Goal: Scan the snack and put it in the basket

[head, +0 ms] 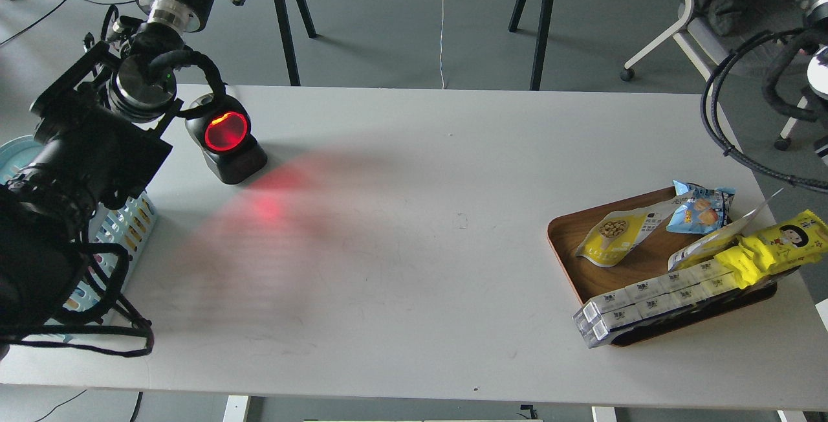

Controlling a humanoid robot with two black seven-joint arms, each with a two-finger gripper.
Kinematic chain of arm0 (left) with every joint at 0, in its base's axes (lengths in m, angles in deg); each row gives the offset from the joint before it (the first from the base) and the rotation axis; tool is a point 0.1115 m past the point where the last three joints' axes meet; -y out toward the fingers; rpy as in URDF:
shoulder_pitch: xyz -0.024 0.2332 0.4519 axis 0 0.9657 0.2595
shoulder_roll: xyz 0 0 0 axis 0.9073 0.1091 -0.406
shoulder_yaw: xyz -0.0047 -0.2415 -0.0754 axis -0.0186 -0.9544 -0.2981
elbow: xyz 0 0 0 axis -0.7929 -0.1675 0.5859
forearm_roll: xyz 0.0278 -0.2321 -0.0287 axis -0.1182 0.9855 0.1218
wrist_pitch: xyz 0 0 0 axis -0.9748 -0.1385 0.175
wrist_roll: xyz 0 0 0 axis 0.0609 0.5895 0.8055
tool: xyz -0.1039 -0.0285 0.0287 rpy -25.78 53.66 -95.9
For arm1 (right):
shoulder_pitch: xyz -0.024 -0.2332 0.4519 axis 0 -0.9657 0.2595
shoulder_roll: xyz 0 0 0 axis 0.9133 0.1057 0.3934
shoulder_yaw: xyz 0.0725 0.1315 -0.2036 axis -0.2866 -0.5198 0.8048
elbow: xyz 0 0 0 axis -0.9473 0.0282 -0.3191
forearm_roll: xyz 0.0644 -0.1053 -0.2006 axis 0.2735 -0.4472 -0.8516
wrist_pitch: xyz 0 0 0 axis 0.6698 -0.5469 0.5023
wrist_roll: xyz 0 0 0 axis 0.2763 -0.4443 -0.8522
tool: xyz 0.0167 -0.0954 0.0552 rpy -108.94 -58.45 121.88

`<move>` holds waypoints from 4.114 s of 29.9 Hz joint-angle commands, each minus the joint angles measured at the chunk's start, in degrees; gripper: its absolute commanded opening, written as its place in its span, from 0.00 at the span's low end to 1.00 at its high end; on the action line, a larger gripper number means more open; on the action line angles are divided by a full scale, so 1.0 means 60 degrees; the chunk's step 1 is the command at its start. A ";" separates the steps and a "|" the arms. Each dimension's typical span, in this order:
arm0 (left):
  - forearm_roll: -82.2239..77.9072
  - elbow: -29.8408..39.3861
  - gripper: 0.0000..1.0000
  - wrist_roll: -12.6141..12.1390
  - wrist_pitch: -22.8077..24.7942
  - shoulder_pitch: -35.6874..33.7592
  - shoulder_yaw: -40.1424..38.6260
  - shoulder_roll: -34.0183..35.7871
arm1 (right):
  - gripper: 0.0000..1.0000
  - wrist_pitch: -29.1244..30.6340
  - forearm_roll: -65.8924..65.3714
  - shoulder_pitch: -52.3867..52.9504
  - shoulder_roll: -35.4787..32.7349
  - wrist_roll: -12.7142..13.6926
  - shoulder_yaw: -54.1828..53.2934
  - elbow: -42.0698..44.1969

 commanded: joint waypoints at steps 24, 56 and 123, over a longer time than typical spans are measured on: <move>0.0009 -0.0502 1.00 -0.0023 0.0000 -0.0347 0.0037 0.0008 | 0.99 0.0003 -0.6139 0.5503 0.0302 -0.0219 0.6220 -0.3126; 0.0024 -0.0487 1.00 -0.0009 0.0000 -0.0274 0.0008 0.0007 | 0.99 -0.0634 -1.4560 0.7218 0.1182 -0.0960 1.1259 -0.8238; 0.0024 -0.0561 1.00 -0.0023 0.0000 -0.0332 0.0022 0.0213 | 0.00 -0.1866 -1.9295 0.6237 -0.1484 -0.0960 1.3576 -0.8782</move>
